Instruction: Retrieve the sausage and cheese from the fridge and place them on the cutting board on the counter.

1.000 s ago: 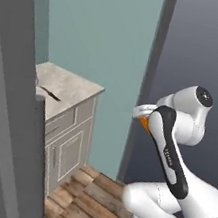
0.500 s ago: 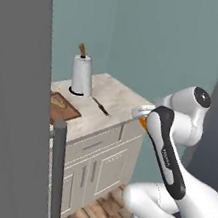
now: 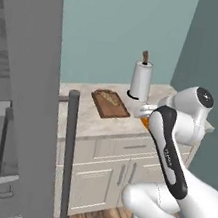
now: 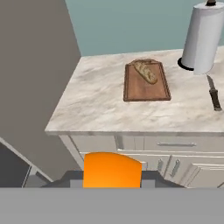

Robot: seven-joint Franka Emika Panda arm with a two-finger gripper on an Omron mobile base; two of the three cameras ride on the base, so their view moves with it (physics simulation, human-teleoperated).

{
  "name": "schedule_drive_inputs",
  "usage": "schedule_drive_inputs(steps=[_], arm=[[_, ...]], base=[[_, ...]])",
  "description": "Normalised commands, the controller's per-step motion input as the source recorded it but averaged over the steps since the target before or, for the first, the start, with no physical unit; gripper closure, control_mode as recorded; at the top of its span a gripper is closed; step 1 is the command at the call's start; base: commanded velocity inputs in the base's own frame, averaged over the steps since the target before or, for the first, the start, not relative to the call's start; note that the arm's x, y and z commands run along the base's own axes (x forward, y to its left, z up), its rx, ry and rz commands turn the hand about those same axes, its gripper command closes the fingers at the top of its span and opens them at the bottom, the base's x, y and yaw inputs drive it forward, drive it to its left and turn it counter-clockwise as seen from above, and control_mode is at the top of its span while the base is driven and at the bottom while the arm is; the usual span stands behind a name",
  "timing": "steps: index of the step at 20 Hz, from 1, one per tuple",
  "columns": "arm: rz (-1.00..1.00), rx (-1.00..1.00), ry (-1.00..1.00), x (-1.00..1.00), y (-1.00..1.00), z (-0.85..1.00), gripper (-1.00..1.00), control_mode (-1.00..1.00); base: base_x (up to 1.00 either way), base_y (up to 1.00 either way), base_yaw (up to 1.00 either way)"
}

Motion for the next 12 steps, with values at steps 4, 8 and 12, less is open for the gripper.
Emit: schedule_drive_inputs(steps=[4, 8, 12], arm=[[0.00, 0.00, 0.00, 0.00, 0.00, 0.00, 1.00, 1.00], [0.00, 0.00, 0.00, 0.00, 0.00, 0.00, 1.00, 1.00], [0.00, 0.00, 0.00, 0.00, 0.00, 0.00, 1.00, 1.00]], base=[[0.66, -0.67, 0.42], [0.22, -0.64, 0.23], [0.22, -0.34, 0.13]])
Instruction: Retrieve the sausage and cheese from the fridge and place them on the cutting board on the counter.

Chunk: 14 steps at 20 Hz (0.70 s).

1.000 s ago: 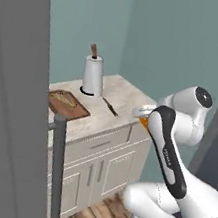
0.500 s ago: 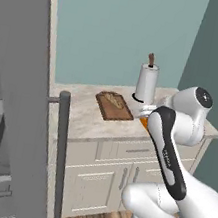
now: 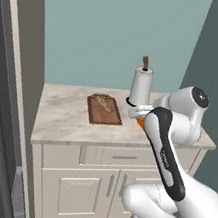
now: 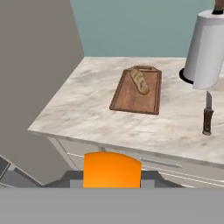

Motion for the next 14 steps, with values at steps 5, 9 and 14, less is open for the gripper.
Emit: schedule_drive_inputs(steps=[5, 9, 14], arm=[[0.00, 0.00, 0.00, 0.00, 0.00, 0.00, 1.00, 1.00], [0.00, 0.00, 0.00, 0.00, 0.00, 0.00, 1.00, 1.00], [0.00, 0.00, 0.00, 0.00, 0.00, 0.00, 1.00, 1.00]], base=[[0.33, 0.03, 0.01], [0.84, 0.01, 0.00], [0.89, 0.00, 0.00]])
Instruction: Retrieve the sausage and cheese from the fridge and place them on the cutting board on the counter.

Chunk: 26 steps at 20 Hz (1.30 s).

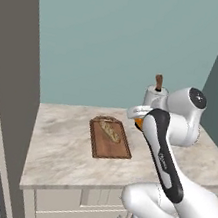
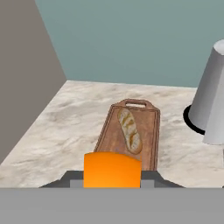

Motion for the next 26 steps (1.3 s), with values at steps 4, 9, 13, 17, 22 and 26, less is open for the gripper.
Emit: schedule_drive_inputs(steps=[4, 9, 13, 17, 22, 26], arm=[[0.00, 0.00, 0.00, 0.00, 0.00, 0.00, 1.00, 1.00], [0.00, 0.00, 0.00, 0.00, 0.00, 0.00, 1.00, 1.00], [0.00, 0.00, 0.00, 0.00, 0.00, 0.00, 1.00, 1.00], [0.00, 0.00, 0.00, 0.00, 0.00, 0.00, 1.00, 1.00], [0.00, 0.00, 0.00, 0.00, 0.00, 0.00, 1.00, 1.00], [0.00, 0.00, 0.00, 0.00, 0.00, 0.00, 1.00, 1.00]], base=[[0.21, 0.00, 0.00], [0.00, 0.00, 0.00], [0.00, 0.00, 0.00], [0.00, 0.00, 0.00], [0.00, 0.00, 0.00], [0.00, 0.00, 0.00]])
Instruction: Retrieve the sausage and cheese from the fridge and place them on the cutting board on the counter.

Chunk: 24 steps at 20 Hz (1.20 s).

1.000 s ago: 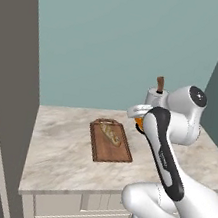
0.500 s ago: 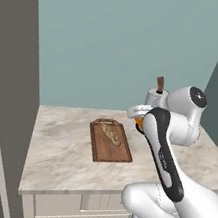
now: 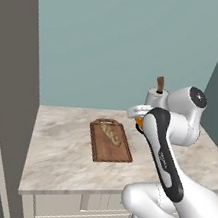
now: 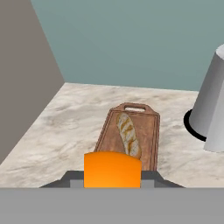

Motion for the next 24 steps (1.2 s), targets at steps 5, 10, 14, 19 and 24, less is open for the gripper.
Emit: schedule_drive_inputs(steps=[5, 10, 14, 19, 24], arm=[[0.00, 0.00, 0.00, 0.00, 0.00, 0.00, 1.00, -1.00], [0.00, 0.00, 0.00, 0.00, 0.00, 0.00, 1.00, -1.00], [0.00, 0.00, 0.00, 0.00, 0.00, 0.00, 1.00, -1.00], [0.00, 0.00, 0.04, 0.21, 0.20, -0.21, 1.00, -1.00], [0.00, -0.05, 0.11, 0.60, 0.73, -0.42, 1.00, -1.00]], base=[[0.00, 0.00, 0.00], [0.00, 0.00, 0.00], [0.00, 0.00, 0.00], [0.00, 0.00, 0.00], [0.00, 0.00, 0.00]])
